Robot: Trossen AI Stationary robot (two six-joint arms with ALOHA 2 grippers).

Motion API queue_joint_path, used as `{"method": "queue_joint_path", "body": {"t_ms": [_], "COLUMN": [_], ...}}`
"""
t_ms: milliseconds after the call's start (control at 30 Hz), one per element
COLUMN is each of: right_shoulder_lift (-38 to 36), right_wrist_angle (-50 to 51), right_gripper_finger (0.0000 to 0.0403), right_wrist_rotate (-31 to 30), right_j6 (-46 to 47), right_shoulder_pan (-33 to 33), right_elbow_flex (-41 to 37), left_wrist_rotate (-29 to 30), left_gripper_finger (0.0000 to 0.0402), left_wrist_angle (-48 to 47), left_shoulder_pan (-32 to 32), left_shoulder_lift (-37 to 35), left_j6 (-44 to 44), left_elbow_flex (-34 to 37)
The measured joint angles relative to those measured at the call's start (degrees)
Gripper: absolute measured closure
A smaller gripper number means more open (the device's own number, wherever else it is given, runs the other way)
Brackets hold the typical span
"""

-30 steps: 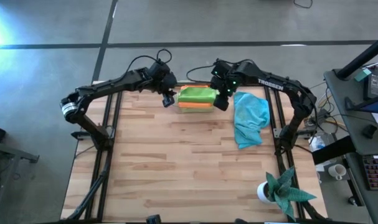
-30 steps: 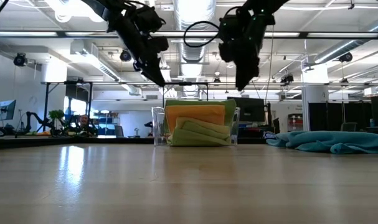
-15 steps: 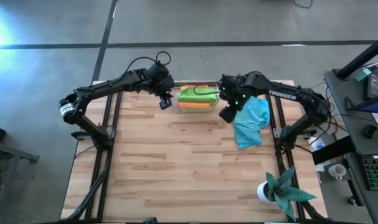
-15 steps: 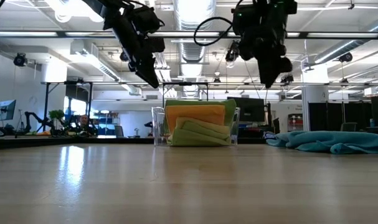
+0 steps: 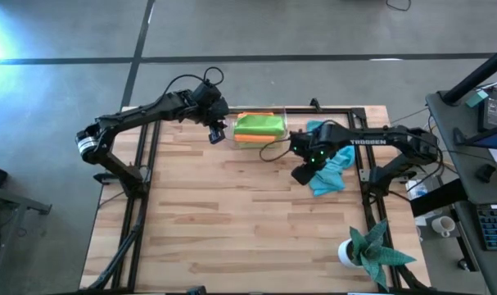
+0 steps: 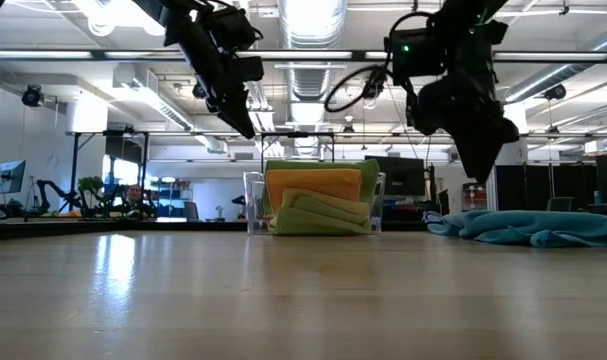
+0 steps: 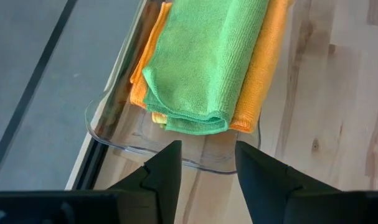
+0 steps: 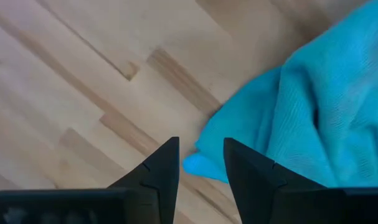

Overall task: Fold microfiber towels
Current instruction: Fold the blue microfiber towel

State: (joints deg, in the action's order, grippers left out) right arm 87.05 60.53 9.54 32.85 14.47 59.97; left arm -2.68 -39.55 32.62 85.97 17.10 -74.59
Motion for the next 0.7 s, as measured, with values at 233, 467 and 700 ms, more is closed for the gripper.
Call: {"method": "queue_joint_path", "body": {"t_ms": [233,467,700], "right_shoulder_lift": [0.1,0.6,0.6], "right_wrist_angle": [-7.2,-9.2,-11.5], "right_gripper_finger": [0.0279,0.0282,0.0280], "right_wrist_rotate": [0.0,0.0,1.4], "right_j6": [8.2,13.3,16.7], "right_shoulder_pan": [-0.7,-1.0,-3.7], "right_elbow_flex": [-6.5,-10.3,-12.5], "left_wrist_rotate": [0.0,0.0,0.0], "left_gripper_finger": [0.0266,0.0266,0.0266], "left_wrist_angle": [0.1,0.9,1.4], "left_shoulder_pan": [0.0,0.0,0.0], "left_shoulder_lift": [0.0,0.0,0.0], "left_j6": [0.0,0.3,0.3], "left_elbow_flex": [0.0,0.0,0.0]}}
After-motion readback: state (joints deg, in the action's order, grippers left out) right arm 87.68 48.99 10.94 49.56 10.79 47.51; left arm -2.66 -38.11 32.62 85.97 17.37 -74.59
